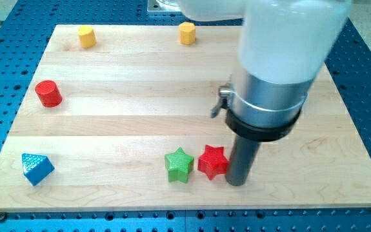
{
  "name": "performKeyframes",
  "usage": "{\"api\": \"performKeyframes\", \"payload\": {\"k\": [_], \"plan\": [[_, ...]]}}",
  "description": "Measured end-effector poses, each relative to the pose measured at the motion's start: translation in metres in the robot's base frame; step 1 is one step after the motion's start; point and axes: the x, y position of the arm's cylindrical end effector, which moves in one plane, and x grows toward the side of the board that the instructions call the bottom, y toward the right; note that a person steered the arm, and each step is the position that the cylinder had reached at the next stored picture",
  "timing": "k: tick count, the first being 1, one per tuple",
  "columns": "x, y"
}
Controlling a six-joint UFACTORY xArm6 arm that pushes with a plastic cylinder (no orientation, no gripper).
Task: Place the red star into the red circle
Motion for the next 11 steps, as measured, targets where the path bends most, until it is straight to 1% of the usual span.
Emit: {"api": "performKeyframes", "payload": {"k": [1, 2, 3, 4, 5, 6, 7, 8, 9, 10, 11], "plan": [[-0.017, -0.02], [-0.067, -0.028], [-0.055, -0.013], [-0.033, -0.01], [-0.048, -0.068], [-0.068, -0.107], [-0.105, -0.135], [-0.153, -0.158], [-0.162, -0.194], [-0.189, -0.183], [-0.189, -0.239]]}}
